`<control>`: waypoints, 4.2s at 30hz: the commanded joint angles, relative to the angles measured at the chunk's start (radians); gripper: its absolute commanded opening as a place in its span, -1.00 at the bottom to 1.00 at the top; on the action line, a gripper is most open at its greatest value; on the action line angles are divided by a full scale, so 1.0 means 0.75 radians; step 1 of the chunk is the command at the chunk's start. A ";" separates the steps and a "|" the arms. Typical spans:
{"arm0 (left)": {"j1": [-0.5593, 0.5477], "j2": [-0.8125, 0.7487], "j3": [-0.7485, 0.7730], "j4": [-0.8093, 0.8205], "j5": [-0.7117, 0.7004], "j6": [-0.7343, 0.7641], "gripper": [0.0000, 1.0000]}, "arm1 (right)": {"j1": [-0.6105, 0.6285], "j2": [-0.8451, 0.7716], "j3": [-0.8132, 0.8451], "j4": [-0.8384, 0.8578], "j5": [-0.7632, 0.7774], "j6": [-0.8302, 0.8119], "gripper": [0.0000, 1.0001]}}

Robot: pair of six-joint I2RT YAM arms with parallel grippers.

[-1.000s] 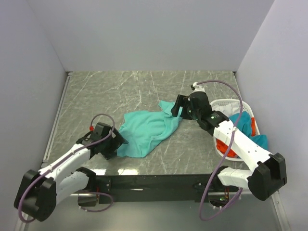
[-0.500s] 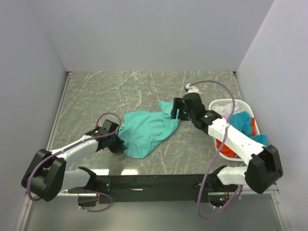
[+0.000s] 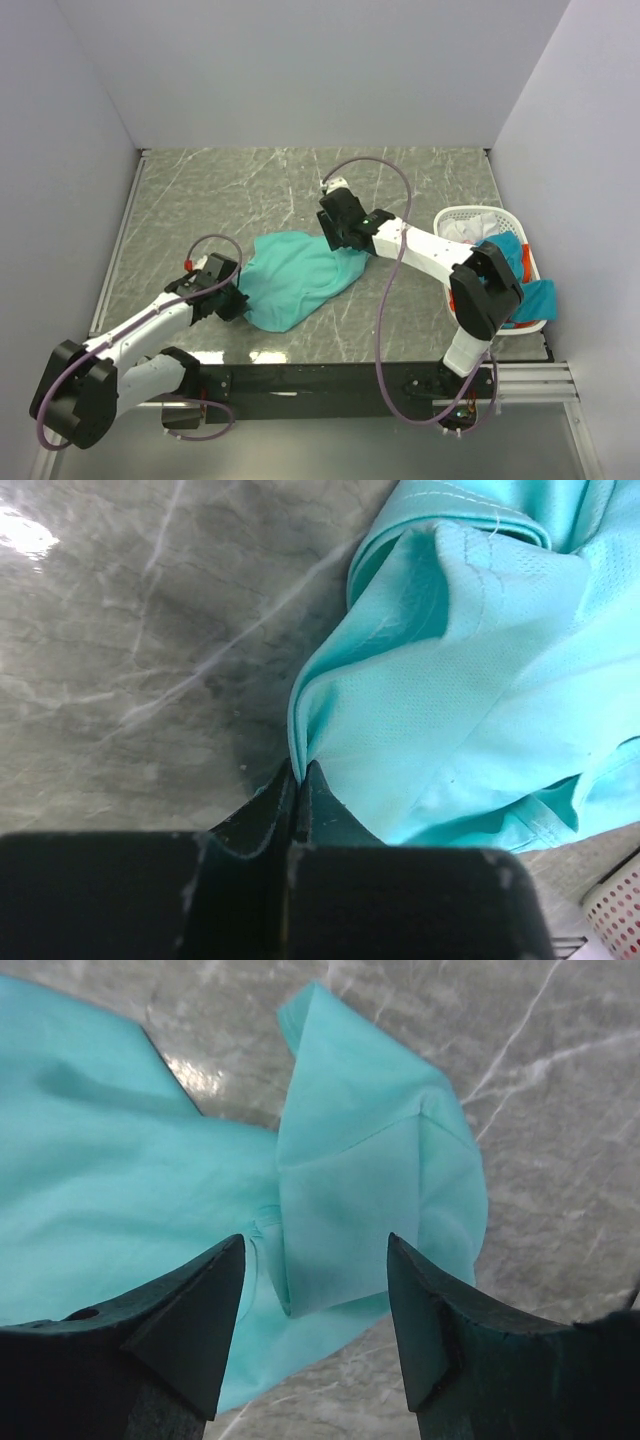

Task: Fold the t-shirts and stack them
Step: Flatten the tshirt out

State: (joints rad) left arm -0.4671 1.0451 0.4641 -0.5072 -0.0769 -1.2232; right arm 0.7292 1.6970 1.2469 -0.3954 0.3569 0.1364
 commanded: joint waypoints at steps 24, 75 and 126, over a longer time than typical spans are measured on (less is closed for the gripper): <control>-0.001 -0.199 0.164 -0.230 -0.216 0.029 -0.99 | 0.005 -0.237 -0.159 0.047 0.187 0.336 -1.00; 0.525 0.630 2.245 0.016 0.027 0.694 -0.99 | -0.408 -0.195 1.424 -0.029 -0.527 0.070 -1.00; 0.410 0.249 0.202 0.277 0.201 0.238 0.99 | 0.036 -0.439 -0.264 -0.004 -0.302 0.440 0.70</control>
State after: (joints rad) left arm -0.1360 1.1999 0.6651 -0.3683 0.0463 -1.0702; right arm 0.6838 1.2808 0.9428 -0.3904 0.0505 0.5201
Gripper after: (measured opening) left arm 0.995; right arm 0.858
